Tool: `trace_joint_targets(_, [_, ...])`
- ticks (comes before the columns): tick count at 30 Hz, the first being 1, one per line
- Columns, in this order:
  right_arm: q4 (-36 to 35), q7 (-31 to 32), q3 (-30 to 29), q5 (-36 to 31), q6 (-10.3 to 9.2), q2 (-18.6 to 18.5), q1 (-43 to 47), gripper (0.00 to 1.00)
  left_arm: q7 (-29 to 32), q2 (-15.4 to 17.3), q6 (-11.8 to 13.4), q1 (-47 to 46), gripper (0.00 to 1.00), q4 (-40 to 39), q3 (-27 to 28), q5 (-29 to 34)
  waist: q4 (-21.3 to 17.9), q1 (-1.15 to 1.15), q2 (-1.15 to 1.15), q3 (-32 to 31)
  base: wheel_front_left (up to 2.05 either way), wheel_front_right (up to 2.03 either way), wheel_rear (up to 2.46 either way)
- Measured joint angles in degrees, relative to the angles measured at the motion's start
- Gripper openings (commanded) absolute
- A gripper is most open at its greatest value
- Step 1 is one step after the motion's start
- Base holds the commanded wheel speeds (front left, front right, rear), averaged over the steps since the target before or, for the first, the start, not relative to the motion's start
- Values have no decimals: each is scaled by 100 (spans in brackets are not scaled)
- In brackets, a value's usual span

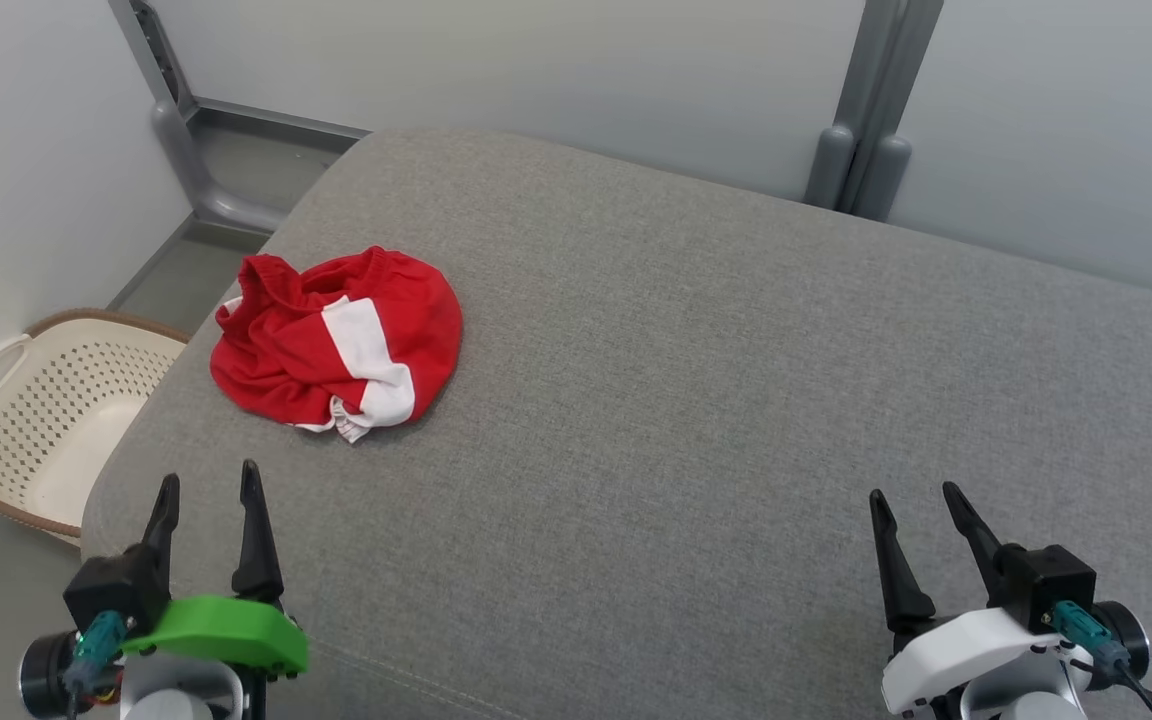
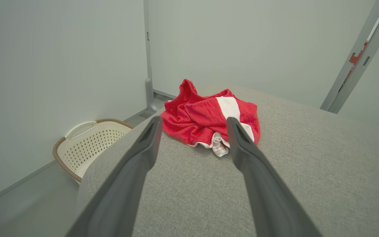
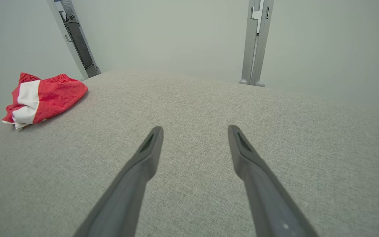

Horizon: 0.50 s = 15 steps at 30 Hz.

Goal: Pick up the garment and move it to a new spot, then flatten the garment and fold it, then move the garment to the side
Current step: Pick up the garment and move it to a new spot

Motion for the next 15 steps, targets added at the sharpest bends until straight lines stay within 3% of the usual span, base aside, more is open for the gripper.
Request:
trace_joint_targets(7, [-40,0,234,-79,0,-174,-226,100,4,23,-85,-1362,100,1683,46,-324,-231,0,0,298,0,0,0])
trace_joint_targets(15, [-138,0,557,-121,0,-513,-545,100,681,266,-168,-2885,100,3184,513,-1073,-726,0,0,731,0,0,0])
